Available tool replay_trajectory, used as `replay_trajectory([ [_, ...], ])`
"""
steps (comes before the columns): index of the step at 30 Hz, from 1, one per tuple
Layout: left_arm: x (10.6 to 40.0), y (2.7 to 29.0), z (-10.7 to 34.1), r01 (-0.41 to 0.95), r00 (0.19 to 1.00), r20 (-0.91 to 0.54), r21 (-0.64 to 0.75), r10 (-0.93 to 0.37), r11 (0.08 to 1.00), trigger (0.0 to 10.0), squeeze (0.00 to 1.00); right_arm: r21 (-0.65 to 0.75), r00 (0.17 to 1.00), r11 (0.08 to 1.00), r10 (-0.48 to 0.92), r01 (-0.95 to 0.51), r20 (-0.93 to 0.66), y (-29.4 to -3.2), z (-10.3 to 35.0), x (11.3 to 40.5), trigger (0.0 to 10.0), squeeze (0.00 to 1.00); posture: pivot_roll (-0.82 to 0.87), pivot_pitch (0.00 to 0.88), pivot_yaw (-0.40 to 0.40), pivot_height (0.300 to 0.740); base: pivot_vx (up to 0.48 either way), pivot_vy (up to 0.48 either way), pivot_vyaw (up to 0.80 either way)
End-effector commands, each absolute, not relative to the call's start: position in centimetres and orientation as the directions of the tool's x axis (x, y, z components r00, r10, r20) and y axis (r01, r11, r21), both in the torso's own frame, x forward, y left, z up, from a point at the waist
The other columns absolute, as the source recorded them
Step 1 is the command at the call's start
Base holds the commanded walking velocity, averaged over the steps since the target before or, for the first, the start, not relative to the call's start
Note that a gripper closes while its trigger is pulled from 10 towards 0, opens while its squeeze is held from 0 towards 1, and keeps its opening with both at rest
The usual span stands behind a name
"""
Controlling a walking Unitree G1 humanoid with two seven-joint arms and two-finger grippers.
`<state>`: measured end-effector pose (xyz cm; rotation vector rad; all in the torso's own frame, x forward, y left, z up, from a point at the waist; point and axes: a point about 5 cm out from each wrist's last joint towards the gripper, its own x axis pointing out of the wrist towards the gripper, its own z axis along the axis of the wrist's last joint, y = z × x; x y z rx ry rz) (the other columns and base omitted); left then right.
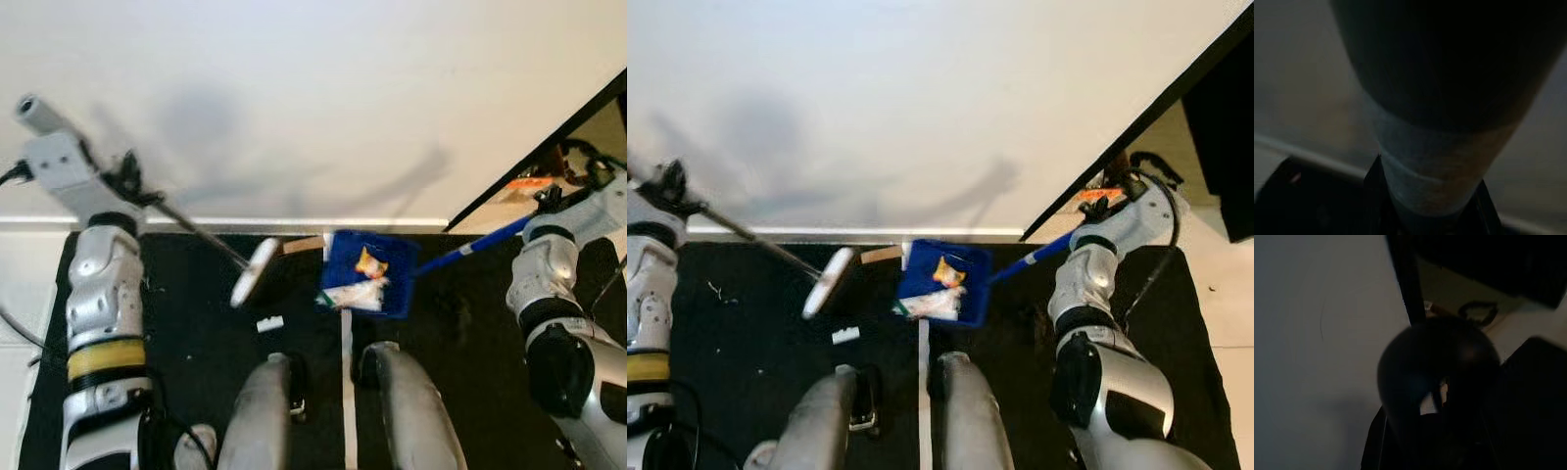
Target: Sweep floor
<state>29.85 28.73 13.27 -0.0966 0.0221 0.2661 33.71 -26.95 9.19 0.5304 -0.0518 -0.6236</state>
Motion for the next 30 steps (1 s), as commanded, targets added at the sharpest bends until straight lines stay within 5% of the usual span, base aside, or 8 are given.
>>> replay_trajectory([
  [1,29.1,28.9,11.5,-0.249,0.964,-0.101,-0.034,0.244,0.968,10.0,0.00,0.551,0.795,0.626,-0.595,0.551,-0.119,-27.6,8.8,33.2,10.0,0.00,0.11,0.072,-0.002,0.731,0.000,0.000,0.00],
  [15,26.6,32.2,8.4,-0.335,0.918,-0.218,0.022,0.332,0.942,10.0,0.00,0.683,0.780,0.526,-0.617,0.507,-0.103,-29.1,8.3,32.1,10.0,0.00,0.10,0.042,0.031,0.731,0.000,0.000,0.00],
  [23,26.9,29.9,7.0,-0.311,0.929,-0.209,0.003,0.304,0.951,10.0,0.00,0.531,0.905,0.775,-0.425,0.342,0.037,-27.2,9.8,33.5,10.0,0.00,0.07,0.049,0.020,0.731,0.000,0.000,0.00],
  [30,28.1,27.8,6.4,-0.277,0.939,-0.221,-0.036,0.263,0.960,10.0,0.00,0.445,0.951,0.858,-0.306,0.258,0.038,-25.9,10.0,34.2,10.0,0.00,0.06,0.061,0.007,0.731,-0.164,0.000,0.00],
])
